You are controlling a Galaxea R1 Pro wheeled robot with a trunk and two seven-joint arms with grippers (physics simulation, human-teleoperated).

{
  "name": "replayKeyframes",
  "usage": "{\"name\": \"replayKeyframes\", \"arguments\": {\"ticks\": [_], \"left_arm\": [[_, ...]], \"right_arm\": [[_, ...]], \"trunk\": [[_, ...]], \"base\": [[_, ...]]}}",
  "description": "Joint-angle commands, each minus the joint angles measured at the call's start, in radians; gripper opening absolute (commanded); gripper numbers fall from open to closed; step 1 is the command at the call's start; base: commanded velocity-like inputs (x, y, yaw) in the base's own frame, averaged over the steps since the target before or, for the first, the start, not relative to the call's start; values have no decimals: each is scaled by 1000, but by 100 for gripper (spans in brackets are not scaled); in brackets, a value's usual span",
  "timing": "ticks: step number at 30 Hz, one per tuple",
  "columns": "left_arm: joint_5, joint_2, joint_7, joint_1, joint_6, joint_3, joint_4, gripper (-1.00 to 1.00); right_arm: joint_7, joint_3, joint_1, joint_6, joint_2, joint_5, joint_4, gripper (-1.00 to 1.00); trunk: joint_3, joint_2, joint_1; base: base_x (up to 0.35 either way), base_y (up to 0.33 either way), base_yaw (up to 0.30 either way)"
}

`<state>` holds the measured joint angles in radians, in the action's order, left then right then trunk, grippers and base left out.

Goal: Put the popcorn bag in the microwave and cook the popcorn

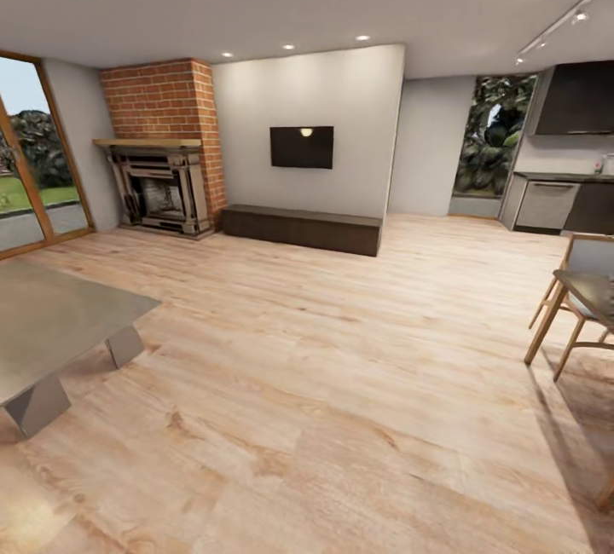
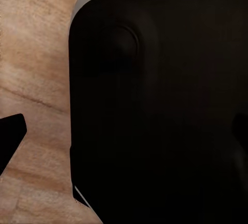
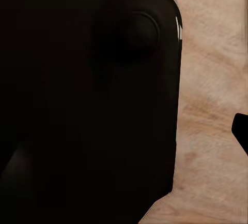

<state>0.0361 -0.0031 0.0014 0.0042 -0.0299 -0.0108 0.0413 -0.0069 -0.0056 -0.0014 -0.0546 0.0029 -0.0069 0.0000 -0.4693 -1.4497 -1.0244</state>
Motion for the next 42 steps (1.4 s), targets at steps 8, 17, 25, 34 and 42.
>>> {"name": "replayKeyframes", "arguments": {"ticks": [8,17,25,34,42], "left_arm": [[6,0,1,0,-1,0,0,100],[8,-3,2,0,-1,-2,0,100],[10,-2,2,0,11,0,0,100],[10,-2,2,0,11,0,0,100],[10,-2,3,0,11,0,0,100]], "right_arm": [[-2,4,0,-3,0,5,0,100],[-2,16,0,-2,-1,16,0,100],[-1,15,0,-2,-1,16,0,100],[-3,15,0,-2,0,15,0,100],[-5,15,0,-2,0,10,0,100]], "trunk": [[-1,0,-1],[-1,0,-1],[-1,0,-1],[-1,0,-1],[-1,0,-1]], "base": [[321,0,-143],[324,0,-1],[326,0,0],[326,0,0],[326,0,0]]}}
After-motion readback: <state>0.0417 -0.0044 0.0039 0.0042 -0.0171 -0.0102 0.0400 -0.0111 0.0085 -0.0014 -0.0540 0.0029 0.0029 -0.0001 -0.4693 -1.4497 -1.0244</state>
